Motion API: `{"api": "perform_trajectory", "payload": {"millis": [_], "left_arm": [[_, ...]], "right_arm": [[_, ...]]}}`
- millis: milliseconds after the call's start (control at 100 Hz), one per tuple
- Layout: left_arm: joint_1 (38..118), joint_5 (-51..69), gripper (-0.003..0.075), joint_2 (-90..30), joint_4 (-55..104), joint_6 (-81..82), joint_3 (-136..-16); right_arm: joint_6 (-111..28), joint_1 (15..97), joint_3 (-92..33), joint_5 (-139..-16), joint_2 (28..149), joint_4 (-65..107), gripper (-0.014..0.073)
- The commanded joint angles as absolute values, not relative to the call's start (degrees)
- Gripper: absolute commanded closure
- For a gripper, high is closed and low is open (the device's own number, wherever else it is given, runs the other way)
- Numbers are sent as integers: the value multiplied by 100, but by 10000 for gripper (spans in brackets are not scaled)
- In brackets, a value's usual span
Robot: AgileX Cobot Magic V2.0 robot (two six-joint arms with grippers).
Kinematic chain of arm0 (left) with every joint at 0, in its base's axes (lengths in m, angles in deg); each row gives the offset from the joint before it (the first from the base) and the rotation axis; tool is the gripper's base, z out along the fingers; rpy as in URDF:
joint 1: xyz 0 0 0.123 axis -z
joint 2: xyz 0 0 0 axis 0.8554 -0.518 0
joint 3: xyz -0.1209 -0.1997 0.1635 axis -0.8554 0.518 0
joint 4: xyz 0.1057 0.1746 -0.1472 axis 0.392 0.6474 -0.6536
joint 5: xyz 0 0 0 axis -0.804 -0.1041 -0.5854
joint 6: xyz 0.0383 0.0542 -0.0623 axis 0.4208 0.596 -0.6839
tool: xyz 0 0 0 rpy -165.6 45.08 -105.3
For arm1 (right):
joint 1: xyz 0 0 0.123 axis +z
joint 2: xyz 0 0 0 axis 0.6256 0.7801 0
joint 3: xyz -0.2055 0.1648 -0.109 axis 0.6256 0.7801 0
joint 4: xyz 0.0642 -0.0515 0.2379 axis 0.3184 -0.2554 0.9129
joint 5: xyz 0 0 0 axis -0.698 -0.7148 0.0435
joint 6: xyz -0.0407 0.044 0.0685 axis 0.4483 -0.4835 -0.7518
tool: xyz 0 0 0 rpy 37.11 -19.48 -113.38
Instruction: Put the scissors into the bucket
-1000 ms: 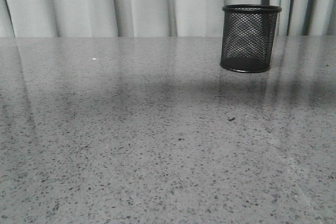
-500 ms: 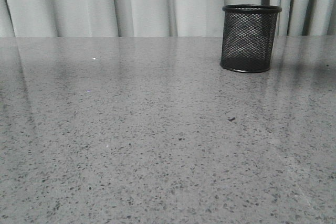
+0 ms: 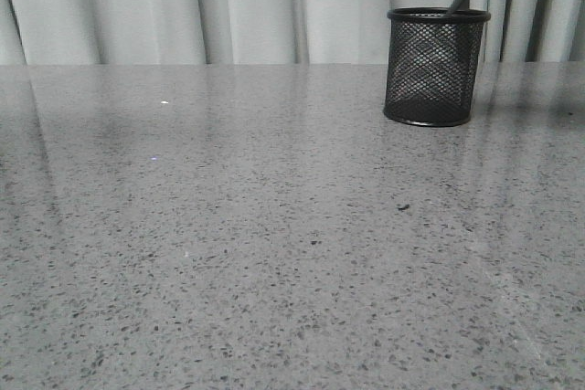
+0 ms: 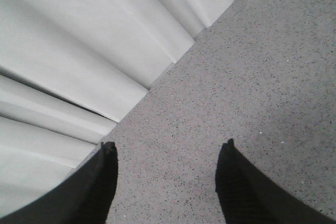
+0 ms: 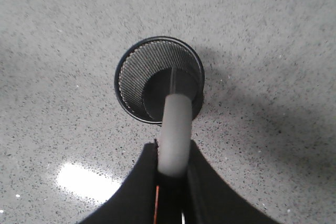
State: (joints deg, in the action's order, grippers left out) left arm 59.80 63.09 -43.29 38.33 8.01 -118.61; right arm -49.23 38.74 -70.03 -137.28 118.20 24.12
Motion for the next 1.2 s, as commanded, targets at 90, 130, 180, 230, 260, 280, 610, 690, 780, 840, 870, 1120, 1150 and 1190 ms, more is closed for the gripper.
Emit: {"api": "perform_trajectory", "payload": {"millis": [90,130,180,230,260,280,610,690,780,840,870,1120,1150,1190], "left_arm": [[5975,5975,335,-4214,3679,715,-12024],[5975,5975,335,-4214,3679,715,-12024],[5975,5965,335,-4214,3679,715,-12024],[5975,5940,335,-4214,3679,715,-12024],[5975,5931,335,-4214,3679,715,-12024],[5975,5931,335,-4214,3679,715,-12024],[5975,5931,335,-4246,3679,715,-12024],[5975,5931,335,-4246,3679,715,-12024],[5975,5931,335,-4246,3679,715,-12024],[5975,5931,337,-4246,3679,715,-12024],[5975,5931,345,-4246,3679,715,-12024],[5975,5931,624,-4246,3679,412,-12024],[5975,5931,665,-4246,3679,381,-12024],[5975,5931,727,-4246,3679,300,-12024]], "right_arm": [[-4935,3840,-7207,-13691,11972,2490,642],[-4935,3851,-7207,-13691,12036,2511,642],[-4935,3860,-7207,-13702,12114,2545,643],[-4935,3877,-7207,-13691,12170,2581,643],[-4935,3888,-7207,-13690,12200,2581,643],[-4935,3888,-7207,-13681,12224,2591,643],[-4861,3892,-7207,-13686,12407,2839,389],[-4847,3892,-7223,-13609,12362,2793,298],[-4847,3892,-7403,-13611,12310,2660,286],[-4847,3892,-7565,-13611,12249,2618,286],[-4847,3892,-7676,-13611,12216,2584,286],[-4847,3892,-8176,-13273,11725,2565,300],[-4847,3892,-8176,-13210,11651,2578,326],[-4847,3892,-8176,-13140,11550,2627,365]]}}
